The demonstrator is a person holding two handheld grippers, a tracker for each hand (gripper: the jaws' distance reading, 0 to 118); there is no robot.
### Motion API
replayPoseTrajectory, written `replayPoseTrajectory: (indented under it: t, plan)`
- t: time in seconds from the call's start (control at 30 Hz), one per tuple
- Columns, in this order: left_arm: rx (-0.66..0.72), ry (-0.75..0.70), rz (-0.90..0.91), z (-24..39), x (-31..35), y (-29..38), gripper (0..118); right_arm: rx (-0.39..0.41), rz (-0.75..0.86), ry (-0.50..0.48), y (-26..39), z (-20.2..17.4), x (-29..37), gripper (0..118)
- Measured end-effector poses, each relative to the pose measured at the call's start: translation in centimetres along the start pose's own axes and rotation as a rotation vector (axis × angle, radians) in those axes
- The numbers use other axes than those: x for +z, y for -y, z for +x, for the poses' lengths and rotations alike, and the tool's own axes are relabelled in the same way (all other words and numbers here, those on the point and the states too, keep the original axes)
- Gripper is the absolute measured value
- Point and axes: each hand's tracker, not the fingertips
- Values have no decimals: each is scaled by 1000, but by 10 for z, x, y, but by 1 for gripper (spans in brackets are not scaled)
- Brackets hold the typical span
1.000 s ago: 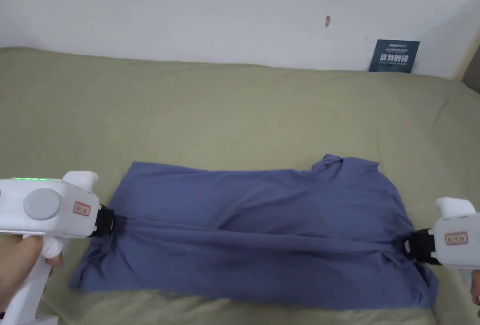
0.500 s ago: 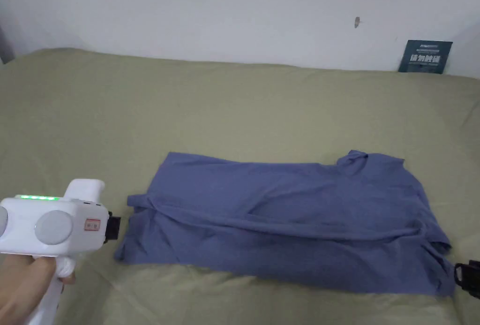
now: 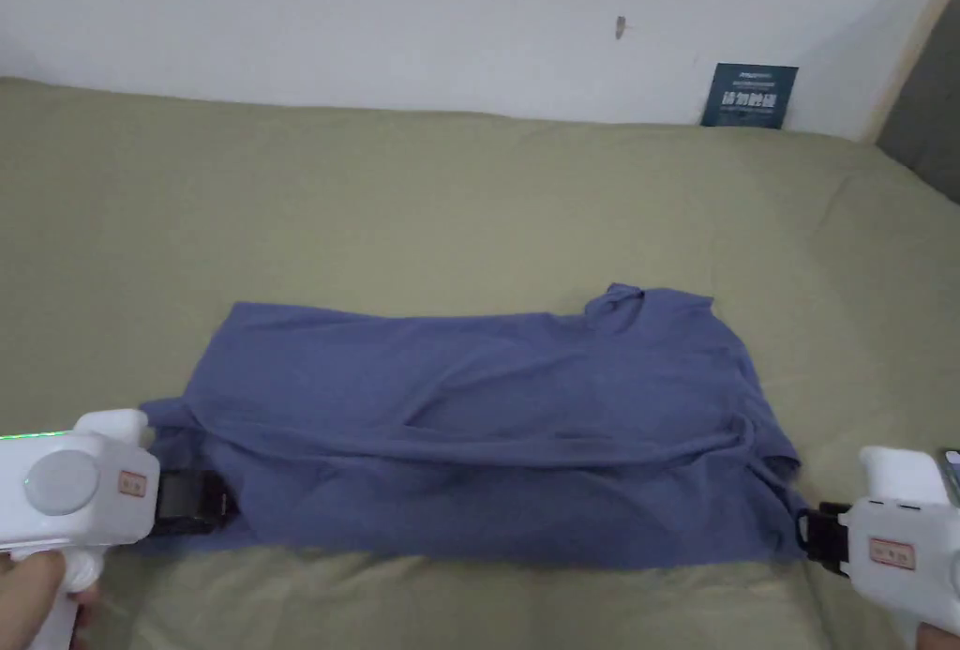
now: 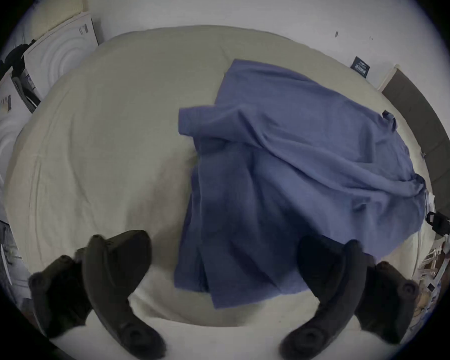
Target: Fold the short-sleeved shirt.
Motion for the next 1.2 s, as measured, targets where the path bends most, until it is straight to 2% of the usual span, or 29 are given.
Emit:
replayPoseTrajectory:
  t: [0.03, 0.1, 0.13, 0.17, 0.2, 0.23, 0.27, 0.3, 0.43, 0.47, 0.5, 0.53, 0.57, 0.6, 0.63, 0.67, 0.73, 0.87, 1.13, 1.2]
  plan:
    - [-9, -2, 14, 1, 2, 1, 84, 2, 5, 0, 2, -3, 2, 0]
    - [-95, -69, 66, 7, 8, 1, 76, -6, 5, -7, 0, -1, -1, 0]
    - [-104, -22, 70, 4, 10, 6, 73, -8, 1, -22, -3, 0, -4, 0]
    - [-91, -6, 61, 2, 13, 4, 58, -12, 3, -22, -2, -3, -3, 12]
    - [-84, -2, 63, 2, 15, 2, 25, -17, -7, -22, -4, -5, -7, 63]
    - [-84, 5, 73, 1, 16, 1, 11, -22, -29, -22, -6, -6, -15, 109]
    - [-71, 41, 61, 1, 17, 1, 9, -13, 79, -30, -6, -6, -20, 116]
    - [-66, 16, 62, 3, 16, 0, 9, -19, 1, -21, -5, -11, -19, 109]
    - [-77, 13, 58, 0, 11, 1, 9, -16, -111, 9, -5, -14, -44, 109]
    - [-67, 18, 58, -2, 11, 1, 9, -11, -149, 9, -4, -14, -48, 97]
    - [-61, 21, 58, -4, 11, 1, 9, -17, -147, 11, -2, -14, -48, 61]
    - [-60, 23, 59, -2, 12, 2, 9, -17, -117, 30, 1, -16, -43, 55]
    - [-63, 24, 60, -3, 14, 3, 9, -4, -84, 14, 1, -17, -36, 36]
    - [-69, 23, 61, -4, 16, 3, 9, -12, -77, -33, 1, -17, -30, 8]
    - [-72, 23, 63, -6, 19, 3, 9, -34, -42, -41, 1, -20, -22, 8]
    - [-73, 21, 67, -3, 22, 5, 9, -8, -29, 3, 1, -23, -15, 7]
    - [-61, 20, 85, -7, 32, 7, 9, 34, -18, -5, 1, -28, -1, 7]
    - [-79, 21, 98, -9, 53, 23, 9, 34, 1, -25, 8, -25, 28, 7]
    - [-54, 40, 77, -30, 107, 117, 9, 5, -25, -73, 90, -10, 92, 7]
    - [-87, 25, 60, -31, 116, 141, 9, -30, -52, -86, 109, -8, 102, 7]
